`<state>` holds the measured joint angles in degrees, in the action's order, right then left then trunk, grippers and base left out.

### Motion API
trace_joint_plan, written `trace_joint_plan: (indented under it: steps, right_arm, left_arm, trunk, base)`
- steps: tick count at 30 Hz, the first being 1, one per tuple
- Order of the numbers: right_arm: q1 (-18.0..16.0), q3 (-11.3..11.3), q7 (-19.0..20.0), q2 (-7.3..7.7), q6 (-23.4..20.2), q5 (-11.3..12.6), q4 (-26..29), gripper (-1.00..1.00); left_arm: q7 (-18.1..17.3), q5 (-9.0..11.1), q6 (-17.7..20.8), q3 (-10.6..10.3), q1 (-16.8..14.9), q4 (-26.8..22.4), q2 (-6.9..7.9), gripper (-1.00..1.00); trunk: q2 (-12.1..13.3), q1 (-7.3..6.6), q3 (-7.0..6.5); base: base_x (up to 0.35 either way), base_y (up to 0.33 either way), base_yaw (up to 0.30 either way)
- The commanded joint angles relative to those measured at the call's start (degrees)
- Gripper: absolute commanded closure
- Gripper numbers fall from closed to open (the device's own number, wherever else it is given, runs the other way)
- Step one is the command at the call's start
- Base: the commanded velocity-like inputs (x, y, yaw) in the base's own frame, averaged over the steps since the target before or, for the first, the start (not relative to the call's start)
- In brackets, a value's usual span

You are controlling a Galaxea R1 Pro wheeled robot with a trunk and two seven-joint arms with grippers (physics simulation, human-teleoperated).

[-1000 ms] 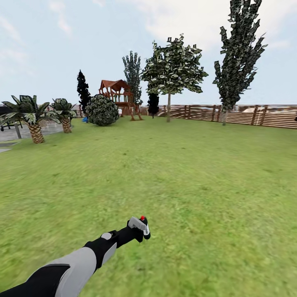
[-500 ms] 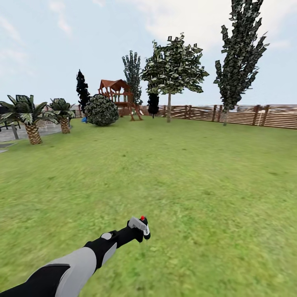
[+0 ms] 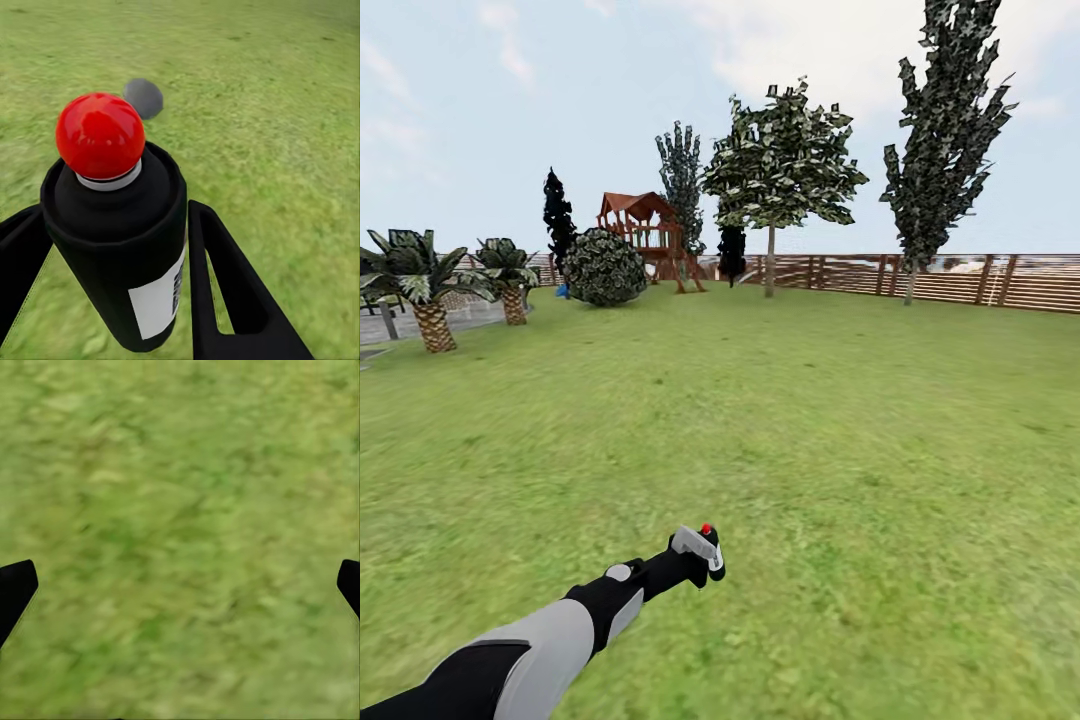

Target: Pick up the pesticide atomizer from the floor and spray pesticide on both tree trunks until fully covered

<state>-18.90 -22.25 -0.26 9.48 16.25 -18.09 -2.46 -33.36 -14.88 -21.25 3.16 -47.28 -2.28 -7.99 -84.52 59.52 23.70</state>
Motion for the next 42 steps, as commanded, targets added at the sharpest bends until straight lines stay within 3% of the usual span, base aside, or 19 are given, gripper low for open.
trace_joint_plan:
  steps: [1, 18, 20, 21, 22, 25, 42]
  right_arm:
    - [0.0, 0.0, 0.0, 0.01, 0.0, 0.0, 0.0, -1.0]
    - [0.0, -0.5, -0.2, 0.54, 0.1, 1.0, 0.2, -1.0]
    - [0.0, -0.5, -0.2, 0.54, 0.1, 5.4, 0.3, -1.0]
    - [0.0, -0.5, -0.2, 0.54, 0.2, 9.3, 0.2, -1.0]
    - [0.0, -0.5, -0.2, 0.54, 0.2, 11.4, 0.3, -1.0]
    - [0.0, -0.4, -0.2, 0.54, 0.2, 14.4, 0.3, -1.0]
    - [0.0, -0.3, -0.2, 0.45, 0.2, 15.2, 0.2, -1.0]
  left_arm:
    - [0.1, 0.0, 0.0, 0.1, 0.0, 0.0, 0.0, 1.0]
    - [0.1, 0.0, 0.0, 0.1, 0.0, 0.0, -0.01, 1.0]
    - [0.1, 0.0, 0.0, 0.1, 0.0, 0.1, -0.01, 1.0]
    - [0.1, 0.0, 0.0, 0.1, 0.0, 0.1, -0.01, 1.0]
    - [0.1, 0.0, 0.0, 0.1, 0.0, 0.1, -0.01, 1.0]
    - [0.1, 0.0, 0.0, 0.1, 0.0, 0.1, -0.01, 1.0]
    - [0.1, -0.1, 0.1, 0.1, 0.0, 0.1, -0.01, 1.0]
  trunk:
    - [0.0, 0.0, 0.0]
    - [0.0, 0.0, 0.0]
    - [0.0, 0.0, 0.0]
    - [0.0, 0.0, 0.0]
    - [0.0, 0.0, 0.0]
    - [0.0, 0.0, 0.0]
    - [0.0, 0.0, 0.0]
  base:
    - [0.347, 0.0, 0.0]
    - [0.347, 0.0, 0.0]
    - [0.347, 0.0, 0.0]
    - [0.348, 0.0, 0.0]
    - [0.348, 0.0, 0.0]
    - [0.347, 0.0, 0.0]
    - [0.347, 0.0, 0.0]
